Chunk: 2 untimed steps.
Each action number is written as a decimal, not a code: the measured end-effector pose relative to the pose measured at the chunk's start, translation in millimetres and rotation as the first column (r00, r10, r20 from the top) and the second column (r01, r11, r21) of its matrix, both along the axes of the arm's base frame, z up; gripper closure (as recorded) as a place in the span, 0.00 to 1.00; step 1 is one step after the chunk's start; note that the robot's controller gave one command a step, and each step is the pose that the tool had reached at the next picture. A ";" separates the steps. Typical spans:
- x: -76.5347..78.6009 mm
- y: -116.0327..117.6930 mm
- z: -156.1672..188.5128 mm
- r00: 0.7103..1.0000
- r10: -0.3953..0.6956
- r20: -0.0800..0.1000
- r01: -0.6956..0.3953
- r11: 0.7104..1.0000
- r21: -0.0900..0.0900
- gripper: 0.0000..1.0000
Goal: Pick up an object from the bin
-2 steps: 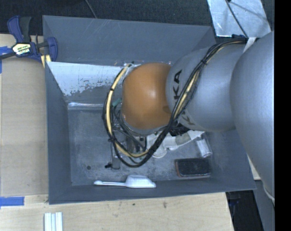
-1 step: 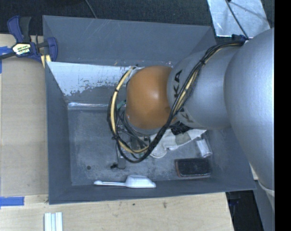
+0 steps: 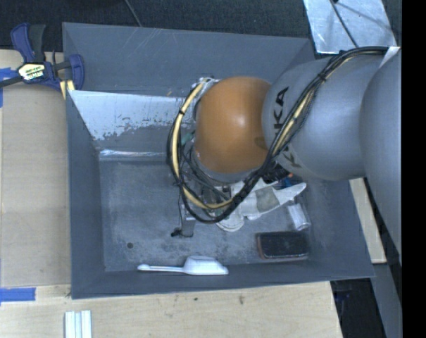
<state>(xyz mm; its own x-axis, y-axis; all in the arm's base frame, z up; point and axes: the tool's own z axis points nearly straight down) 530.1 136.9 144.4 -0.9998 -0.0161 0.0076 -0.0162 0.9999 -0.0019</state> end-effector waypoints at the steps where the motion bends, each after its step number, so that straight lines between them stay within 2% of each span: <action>1: 21.4 -38.6 32.1 0.993 -0.117 0.014 0.117 0.993 0.005 0.00; 2: 27.8 -51.2 33.9 0.984 -0.180 0.013 0.180 0.984 0.004 0.00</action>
Offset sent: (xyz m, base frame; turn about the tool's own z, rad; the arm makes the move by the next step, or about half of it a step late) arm 0.0641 -0.0408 0.0092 0.2047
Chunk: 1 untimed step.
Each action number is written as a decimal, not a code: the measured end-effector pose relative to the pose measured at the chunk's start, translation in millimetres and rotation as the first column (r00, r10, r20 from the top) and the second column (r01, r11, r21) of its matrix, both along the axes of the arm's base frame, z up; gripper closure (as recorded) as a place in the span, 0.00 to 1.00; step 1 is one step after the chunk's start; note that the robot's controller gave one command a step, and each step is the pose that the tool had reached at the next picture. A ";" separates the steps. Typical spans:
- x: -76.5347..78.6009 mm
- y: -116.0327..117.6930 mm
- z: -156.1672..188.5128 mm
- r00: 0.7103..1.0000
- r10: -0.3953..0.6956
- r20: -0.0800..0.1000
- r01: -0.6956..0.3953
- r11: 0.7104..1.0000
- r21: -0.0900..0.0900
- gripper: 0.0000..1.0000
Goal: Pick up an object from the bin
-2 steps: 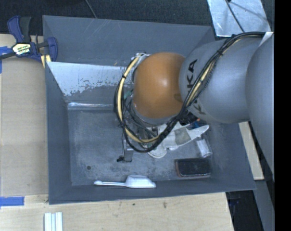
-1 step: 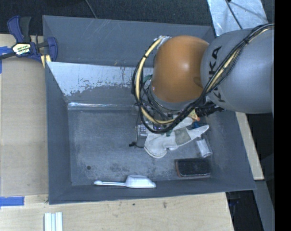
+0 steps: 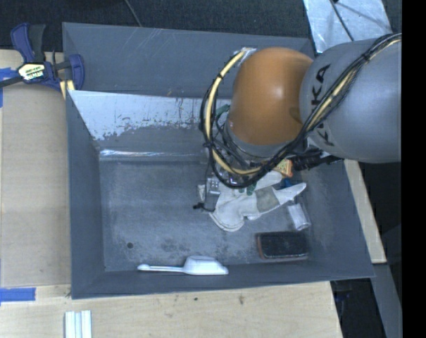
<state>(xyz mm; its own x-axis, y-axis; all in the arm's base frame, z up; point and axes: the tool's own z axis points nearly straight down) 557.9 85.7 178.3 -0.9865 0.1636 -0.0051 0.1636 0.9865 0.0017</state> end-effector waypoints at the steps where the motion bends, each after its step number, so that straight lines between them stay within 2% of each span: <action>1: -10.6 -5.3 15.6 1.000 0.010 -0.009 -0.010 1.000 -0.003 0.00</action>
Offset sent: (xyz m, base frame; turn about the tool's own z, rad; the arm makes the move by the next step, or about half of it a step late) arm 0.0648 -0.0339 -0.0379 -0.1638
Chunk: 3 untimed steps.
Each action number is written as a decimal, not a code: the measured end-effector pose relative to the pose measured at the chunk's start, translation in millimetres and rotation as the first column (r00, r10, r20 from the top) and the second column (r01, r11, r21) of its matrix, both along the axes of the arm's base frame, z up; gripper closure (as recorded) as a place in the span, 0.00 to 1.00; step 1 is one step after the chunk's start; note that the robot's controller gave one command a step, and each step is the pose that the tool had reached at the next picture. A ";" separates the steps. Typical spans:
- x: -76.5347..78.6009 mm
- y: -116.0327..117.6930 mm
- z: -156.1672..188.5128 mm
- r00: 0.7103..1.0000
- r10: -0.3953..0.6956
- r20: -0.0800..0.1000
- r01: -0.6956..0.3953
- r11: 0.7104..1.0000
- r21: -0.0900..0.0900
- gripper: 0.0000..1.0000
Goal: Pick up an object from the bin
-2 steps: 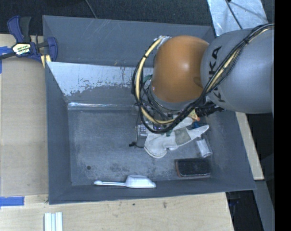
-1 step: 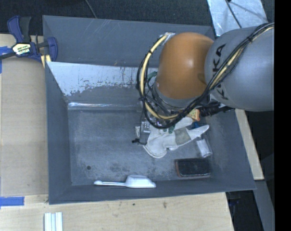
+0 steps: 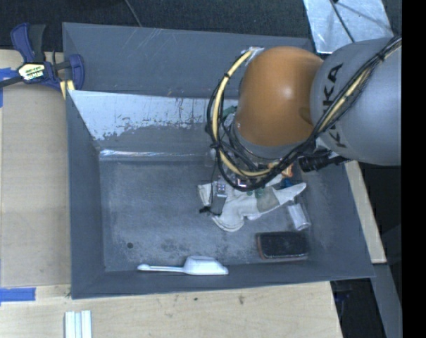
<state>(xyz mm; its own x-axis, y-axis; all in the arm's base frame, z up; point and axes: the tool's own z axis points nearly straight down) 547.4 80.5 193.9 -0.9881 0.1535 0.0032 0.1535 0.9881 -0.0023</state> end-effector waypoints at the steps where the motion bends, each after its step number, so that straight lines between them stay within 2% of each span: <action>1: 24.3 -8.5 -2.8 0.961 0.277 0.016 -0.277 0.961 0.000 0.00; 2: 25.3 -31.6 -46.5 0.981 0.195 0.010 -0.195 0.981 0.001 0.00; 3: 9.2 -48.4 -74.2 1.000 0.010 0.006 -0.010 1.000 0.002 0.00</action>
Offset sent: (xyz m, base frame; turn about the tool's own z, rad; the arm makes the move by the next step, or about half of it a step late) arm 0.0189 -0.0466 -0.0733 -0.1283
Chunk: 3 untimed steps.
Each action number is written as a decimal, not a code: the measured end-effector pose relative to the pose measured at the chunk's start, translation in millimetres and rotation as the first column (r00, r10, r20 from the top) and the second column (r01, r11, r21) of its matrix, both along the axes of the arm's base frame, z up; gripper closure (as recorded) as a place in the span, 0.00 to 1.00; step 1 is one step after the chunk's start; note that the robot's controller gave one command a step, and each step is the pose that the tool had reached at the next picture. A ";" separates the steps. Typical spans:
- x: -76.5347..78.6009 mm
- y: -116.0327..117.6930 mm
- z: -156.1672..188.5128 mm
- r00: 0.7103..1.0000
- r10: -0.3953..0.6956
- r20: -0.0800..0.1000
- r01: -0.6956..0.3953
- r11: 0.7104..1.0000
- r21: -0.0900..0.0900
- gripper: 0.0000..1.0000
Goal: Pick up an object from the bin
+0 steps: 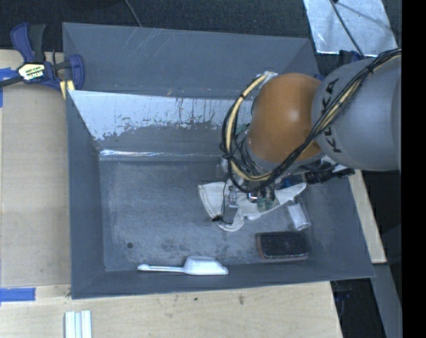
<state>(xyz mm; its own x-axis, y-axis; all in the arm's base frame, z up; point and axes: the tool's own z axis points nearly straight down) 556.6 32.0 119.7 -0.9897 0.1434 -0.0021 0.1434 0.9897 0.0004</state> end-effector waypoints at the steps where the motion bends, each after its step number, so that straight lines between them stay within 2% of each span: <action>1: 37.8 -25.0 -48.6 1.000 0.014 0.003 -0.014 1.000 0.000 1.00; 2: 37.8 -25.0 -48.6 1.000 0.013 0.003 -0.013 1.000 0.000 1.00; 3: 40.1 -20.7 131.3 1.000 0.017 0.009 -0.017 1.000 0.000 1.00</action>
Offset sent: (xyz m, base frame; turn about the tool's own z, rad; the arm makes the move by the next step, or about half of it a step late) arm 0.0000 0.0000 0.0000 0.0000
